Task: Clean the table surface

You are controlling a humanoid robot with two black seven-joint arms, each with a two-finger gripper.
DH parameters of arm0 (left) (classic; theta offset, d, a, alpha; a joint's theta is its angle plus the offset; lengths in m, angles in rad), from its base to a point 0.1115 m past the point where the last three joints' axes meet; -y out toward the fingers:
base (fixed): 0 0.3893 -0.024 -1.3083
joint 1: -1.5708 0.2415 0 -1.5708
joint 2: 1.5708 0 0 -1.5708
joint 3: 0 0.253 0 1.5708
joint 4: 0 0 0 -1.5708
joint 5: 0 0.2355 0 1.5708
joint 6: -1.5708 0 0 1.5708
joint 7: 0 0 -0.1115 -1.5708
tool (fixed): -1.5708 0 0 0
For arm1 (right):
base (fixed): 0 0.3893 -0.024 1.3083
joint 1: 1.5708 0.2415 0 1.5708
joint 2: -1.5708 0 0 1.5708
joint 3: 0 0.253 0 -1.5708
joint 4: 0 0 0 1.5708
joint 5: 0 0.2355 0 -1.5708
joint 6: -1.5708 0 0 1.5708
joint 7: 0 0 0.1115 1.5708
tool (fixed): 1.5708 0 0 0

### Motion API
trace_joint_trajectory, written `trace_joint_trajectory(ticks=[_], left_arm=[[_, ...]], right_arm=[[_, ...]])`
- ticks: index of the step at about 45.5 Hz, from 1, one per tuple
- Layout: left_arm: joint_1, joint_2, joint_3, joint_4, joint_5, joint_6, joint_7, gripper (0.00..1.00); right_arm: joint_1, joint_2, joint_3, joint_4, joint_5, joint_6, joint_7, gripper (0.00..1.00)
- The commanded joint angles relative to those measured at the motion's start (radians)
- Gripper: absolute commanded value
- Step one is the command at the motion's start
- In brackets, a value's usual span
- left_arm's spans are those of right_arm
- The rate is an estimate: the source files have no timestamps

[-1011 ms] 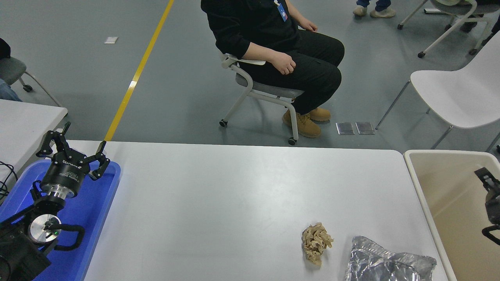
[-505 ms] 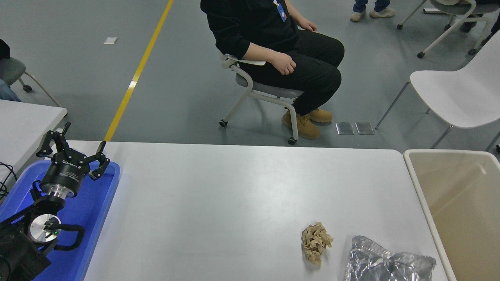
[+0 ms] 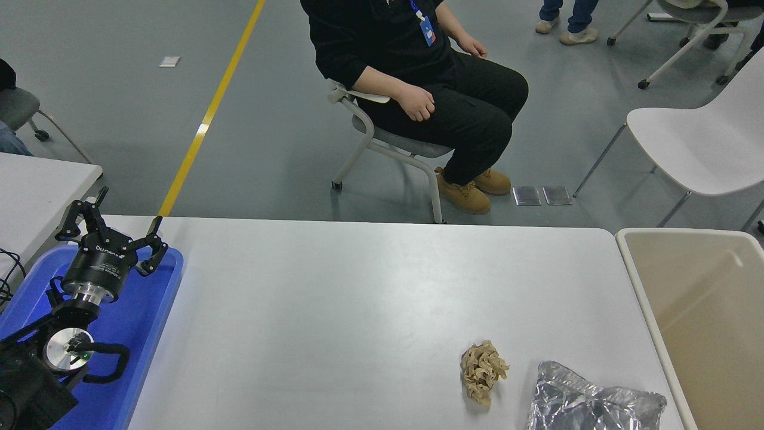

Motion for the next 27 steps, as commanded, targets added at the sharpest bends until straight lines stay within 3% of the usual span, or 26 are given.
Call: trace_joint_trajectory(ticks=[1,15,27], left_arm=[[0.0,0.0,0.0,0.0,-0.001,0.0,0.0,1.0],[0.0,-0.001,0.0,0.0,-0.001,0.0,0.0,1.0],[0.0,0.0,0.0,0.0,-0.001,0.0,0.0,1.0]], right_arm=[[0.062,-0.033,0.186,0.116,0.037,0.011,0.009,0.99],[-0.019,-0.159,0.407,0.548,0.037,0.055,0.009,0.99],[-0.138,-0.158,0.535,0.703,0.032,0.094,0.013,0.99]])
